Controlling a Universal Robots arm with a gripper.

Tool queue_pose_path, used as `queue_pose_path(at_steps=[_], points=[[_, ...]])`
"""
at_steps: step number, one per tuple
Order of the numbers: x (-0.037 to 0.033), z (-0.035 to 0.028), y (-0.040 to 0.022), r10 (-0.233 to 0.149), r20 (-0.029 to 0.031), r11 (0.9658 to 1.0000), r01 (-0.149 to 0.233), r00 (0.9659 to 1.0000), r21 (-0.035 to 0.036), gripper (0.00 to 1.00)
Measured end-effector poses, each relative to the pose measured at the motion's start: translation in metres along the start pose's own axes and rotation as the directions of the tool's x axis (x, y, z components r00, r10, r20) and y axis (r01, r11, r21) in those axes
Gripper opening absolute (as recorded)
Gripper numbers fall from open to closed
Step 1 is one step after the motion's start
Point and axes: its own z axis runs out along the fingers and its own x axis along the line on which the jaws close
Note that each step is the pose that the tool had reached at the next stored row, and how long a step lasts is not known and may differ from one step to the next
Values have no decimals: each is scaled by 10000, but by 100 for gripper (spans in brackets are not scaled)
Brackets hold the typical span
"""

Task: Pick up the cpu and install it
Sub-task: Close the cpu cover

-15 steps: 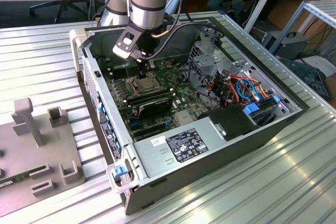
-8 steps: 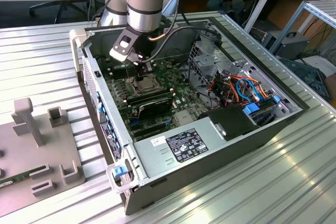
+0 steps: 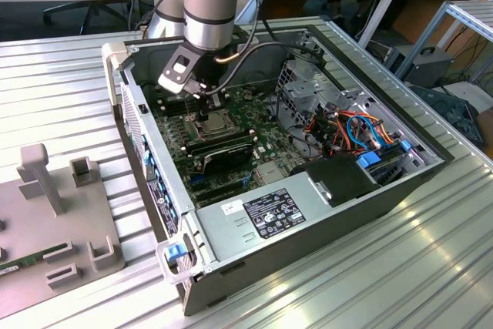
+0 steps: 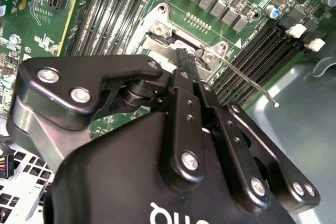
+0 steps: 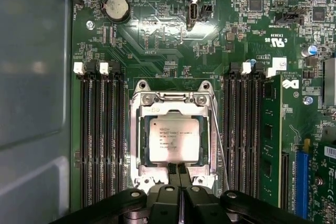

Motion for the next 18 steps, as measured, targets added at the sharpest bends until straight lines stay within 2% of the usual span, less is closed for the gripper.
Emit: queue_pose_path(at_steps=[3, 11, 18], points=[[0, 6, -31, -1, 0, 10000, 1, 10000, -1, 11], [0, 11, -42, 0, 0, 10000, 0, 10000, 0, 11], [3, 66, -67, -1, 0, 10000, 1, 10000, -2, 11]])
